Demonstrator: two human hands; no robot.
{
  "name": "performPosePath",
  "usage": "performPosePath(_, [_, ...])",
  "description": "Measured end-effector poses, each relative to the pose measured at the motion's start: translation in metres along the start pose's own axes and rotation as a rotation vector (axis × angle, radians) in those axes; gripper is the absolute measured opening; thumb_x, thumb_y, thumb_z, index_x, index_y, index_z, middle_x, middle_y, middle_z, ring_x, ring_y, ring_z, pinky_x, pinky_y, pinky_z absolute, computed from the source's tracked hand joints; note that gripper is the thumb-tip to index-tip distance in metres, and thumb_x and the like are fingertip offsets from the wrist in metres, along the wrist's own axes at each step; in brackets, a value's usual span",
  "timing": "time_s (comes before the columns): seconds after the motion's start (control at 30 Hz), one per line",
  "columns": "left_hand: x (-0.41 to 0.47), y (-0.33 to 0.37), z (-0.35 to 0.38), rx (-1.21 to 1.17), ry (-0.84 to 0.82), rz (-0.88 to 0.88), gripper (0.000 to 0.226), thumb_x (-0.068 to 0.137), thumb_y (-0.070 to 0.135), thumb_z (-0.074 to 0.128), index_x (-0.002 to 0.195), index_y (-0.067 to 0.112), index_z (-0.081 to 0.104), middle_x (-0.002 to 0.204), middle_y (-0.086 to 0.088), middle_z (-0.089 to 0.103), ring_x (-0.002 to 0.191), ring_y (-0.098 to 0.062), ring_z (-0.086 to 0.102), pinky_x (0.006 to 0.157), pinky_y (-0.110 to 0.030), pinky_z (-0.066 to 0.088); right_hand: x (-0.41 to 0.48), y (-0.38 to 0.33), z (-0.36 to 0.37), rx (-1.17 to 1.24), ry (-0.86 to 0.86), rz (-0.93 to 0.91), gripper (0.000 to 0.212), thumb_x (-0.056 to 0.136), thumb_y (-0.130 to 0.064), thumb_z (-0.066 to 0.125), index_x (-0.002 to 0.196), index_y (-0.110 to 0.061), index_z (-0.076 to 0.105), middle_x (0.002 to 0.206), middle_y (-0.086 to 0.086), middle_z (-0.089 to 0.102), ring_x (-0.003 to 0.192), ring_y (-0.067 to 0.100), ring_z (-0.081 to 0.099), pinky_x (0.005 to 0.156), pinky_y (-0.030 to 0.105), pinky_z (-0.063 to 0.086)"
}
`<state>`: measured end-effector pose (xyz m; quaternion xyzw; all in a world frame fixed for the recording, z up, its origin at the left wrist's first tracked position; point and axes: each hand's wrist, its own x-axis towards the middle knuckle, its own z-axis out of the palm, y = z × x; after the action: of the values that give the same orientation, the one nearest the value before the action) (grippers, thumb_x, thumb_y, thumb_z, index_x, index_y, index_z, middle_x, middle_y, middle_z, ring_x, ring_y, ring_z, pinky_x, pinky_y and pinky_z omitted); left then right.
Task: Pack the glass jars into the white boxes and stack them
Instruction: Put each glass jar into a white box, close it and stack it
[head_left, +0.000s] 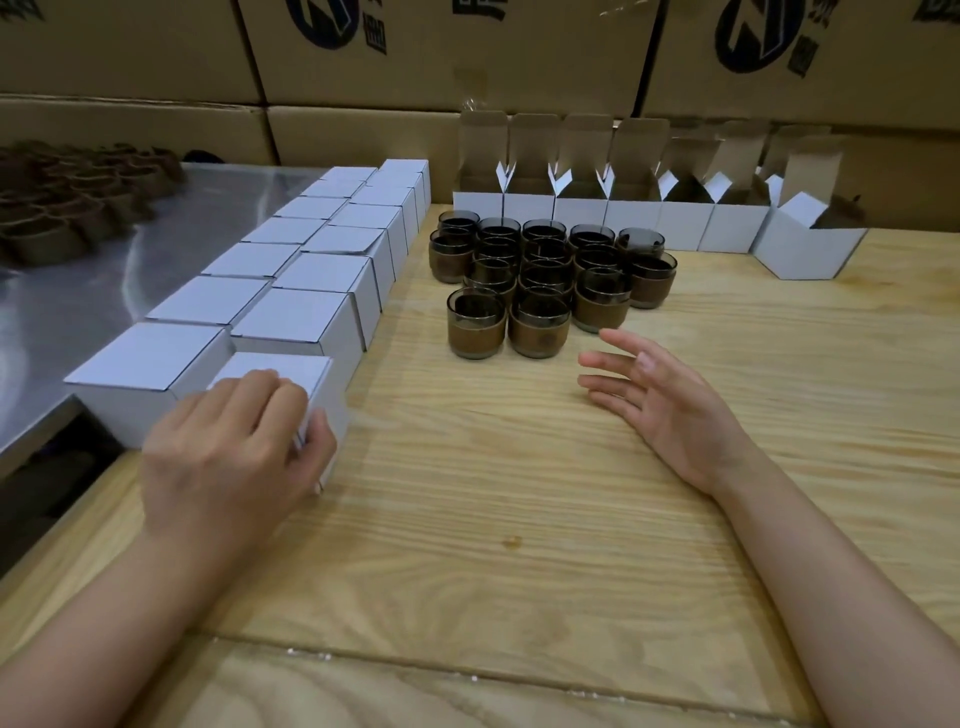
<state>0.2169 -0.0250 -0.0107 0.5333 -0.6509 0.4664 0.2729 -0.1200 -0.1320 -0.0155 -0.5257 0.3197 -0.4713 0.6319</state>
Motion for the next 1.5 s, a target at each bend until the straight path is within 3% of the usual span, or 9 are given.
performPosePath(0.4, [-0.004,-0.016,0.017,-0.057,-0.035,-0.180,0.018,0.090,0.020,0.051,0.077,0.006,0.052,0.069,-0.011,0.055,0.058,-0.034,0.055,0.051,-0.040,0.043,0.001,-0.001,0.001,0.046,0.005,0.018,0.046,0.081,-0.026,0.051,0.125,-0.013,0.055,0.115,0.013,0.066,0.106,0.028,0.063,0.095,0.034,0.051])
performPosePath(0.53, [0.010,-0.004,0.013,-0.017,-0.110,-0.161,0.024,0.089,0.025,0.048,0.086,0.003,0.057,0.082,-0.013,0.063,0.075,-0.036,0.062,0.100,-0.051,0.036,0.000,-0.003,0.001,0.050,0.010,0.025,0.049,0.079,-0.027,0.055,0.126,-0.012,0.055,0.116,0.014,0.065,0.106,0.028,0.063,0.095,0.035,0.051])
performPosePath(0.67, [0.043,0.048,0.008,-0.185,-0.012,0.034,0.023,0.085,0.022,0.055,0.099,0.006,0.064,0.106,-0.012,0.066,0.098,-0.030,0.061,0.102,-0.050,0.035,0.001,-0.003,0.002,0.052,0.014,0.032,0.060,0.069,-0.035,0.064,0.124,-0.013,0.056,0.116,0.014,0.065,0.105,0.027,0.063,0.092,0.032,0.052])
performPosePath(0.8, [0.081,0.121,0.019,-0.606,-0.300,-0.046,0.026,0.085,0.024,0.054,0.100,0.008,0.068,0.096,-0.006,0.068,0.090,-0.027,0.064,0.089,-0.035,0.038,0.001,-0.002,0.001,0.072,0.020,0.035,0.048,0.078,-0.028,0.057,0.123,-0.013,0.057,0.113,0.013,0.067,0.102,0.025,0.064,0.091,0.031,0.052])
performPosePath(1.0, [0.096,0.190,0.056,-1.052,-0.666,-0.383,0.040,0.091,0.022,0.055,0.131,0.019,0.051,0.127,0.002,0.054,0.117,-0.015,0.051,0.098,-0.035,0.042,0.001,-0.001,0.002,0.111,0.053,0.032,0.045,0.085,-0.019,0.050,0.129,-0.007,0.053,0.114,0.017,0.063,0.101,0.026,0.062,0.090,0.032,0.050])
performPosePath(1.13, [0.092,0.193,0.072,-1.080,-0.772,-0.347,0.051,0.090,0.028,0.056,0.139,0.024,0.042,0.131,0.006,0.054,0.121,-0.013,0.048,0.103,-0.036,0.039,0.003,0.003,0.006,0.031,0.164,0.018,0.029,0.091,-0.009,0.051,0.119,-0.008,0.060,0.103,0.014,0.067,0.099,0.026,0.064,0.094,0.038,0.049])
performPosePath(1.23, [0.091,0.193,0.076,-1.041,-0.780,-0.338,0.051,0.089,0.031,0.056,0.138,0.023,0.042,0.131,0.006,0.054,0.122,-0.014,0.047,0.106,-0.036,0.037,0.006,0.008,0.010,-0.214,0.258,-0.080,0.024,0.093,-0.002,0.053,0.109,-0.017,0.063,0.101,0.010,0.068,0.092,0.012,0.065,0.083,0.025,0.053])
performPosePath(1.4, [0.084,0.200,0.083,-0.876,-0.797,-0.248,0.067,0.094,0.045,0.044,0.151,0.022,0.018,0.156,0.006,0.026,0.143,-0.012,0.019,0.117,-0.027,0.010,0.033,0.007,-0.019,-0.357,0.751,-0.197,0.020,0.091,-0.006,0.058,0.093,-0.025,0.063,0.095,-0.003,0.065,0.088,0.009,0.060,0.078,0.022,0.045])
performPosePath(1.5, [0.080,0.201,0.086,-0.857,-0.760,-0.210,0.059,0.095,0.047,0.039,0.148,0.026,0.026,0.157,0.008,0.022,0.143,-0.007,0.013,0.116,-0.024,0.003,0.070,-0.008,-0.066,-0.605,0.906,-0.181,0.024,0.090,-0.004,0.053,0.110,-0.017,0.058,0.110,0.000,0.057,0.099,0.014,0.054,0.083,0.026,0.042])
